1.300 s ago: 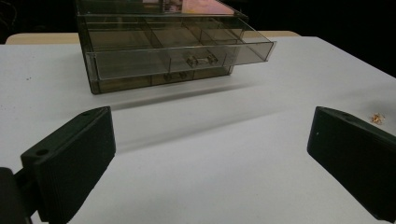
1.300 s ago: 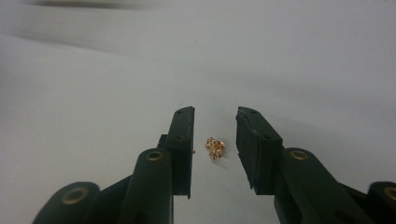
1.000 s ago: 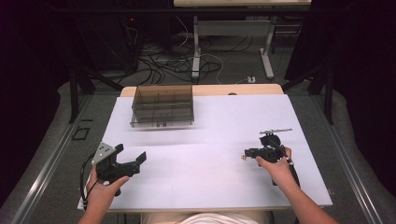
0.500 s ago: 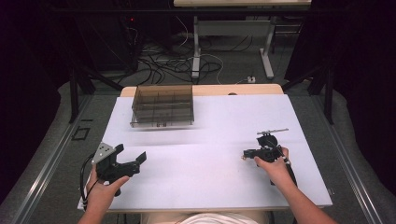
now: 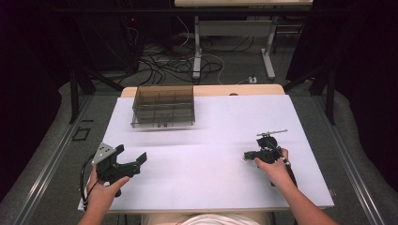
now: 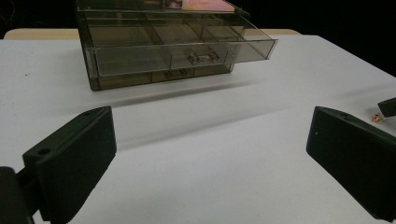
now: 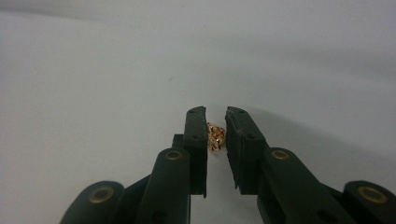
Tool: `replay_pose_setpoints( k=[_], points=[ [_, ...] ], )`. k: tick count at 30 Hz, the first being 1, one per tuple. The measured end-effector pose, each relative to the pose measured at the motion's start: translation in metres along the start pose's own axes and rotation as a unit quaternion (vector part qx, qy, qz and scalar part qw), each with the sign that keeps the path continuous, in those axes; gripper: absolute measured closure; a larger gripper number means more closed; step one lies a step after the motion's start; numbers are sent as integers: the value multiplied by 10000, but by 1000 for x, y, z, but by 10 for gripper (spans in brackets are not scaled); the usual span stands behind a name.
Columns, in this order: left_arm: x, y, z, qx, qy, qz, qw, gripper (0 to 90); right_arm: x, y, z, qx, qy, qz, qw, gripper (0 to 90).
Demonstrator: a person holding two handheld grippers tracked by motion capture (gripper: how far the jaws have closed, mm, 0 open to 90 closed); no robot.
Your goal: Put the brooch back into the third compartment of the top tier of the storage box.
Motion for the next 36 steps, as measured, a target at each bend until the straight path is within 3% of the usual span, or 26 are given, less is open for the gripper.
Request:
replay_pose_setpoints(
  k=[18, 36],
  points=[
    [0, 0, -1, -28, -45, -3, 10000, 18, -1, 3, -1, -90, -109, 8, 9999, 885],
    [-2, 0, -1, -48, -56, -11, 10000, 19, 0, 2, 0, -106, -89, 91, 9999, 900]
  ],
)
Point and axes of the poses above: each handheld gripper's, and its own axes: y roughly forward along the jaws, z roughly out of its top, x roughly to its right, the point moved 3 cm from there along y, roughly forward along the jaws, and after that the axes turned 10 degrees about -z, right-handed, at the moved point
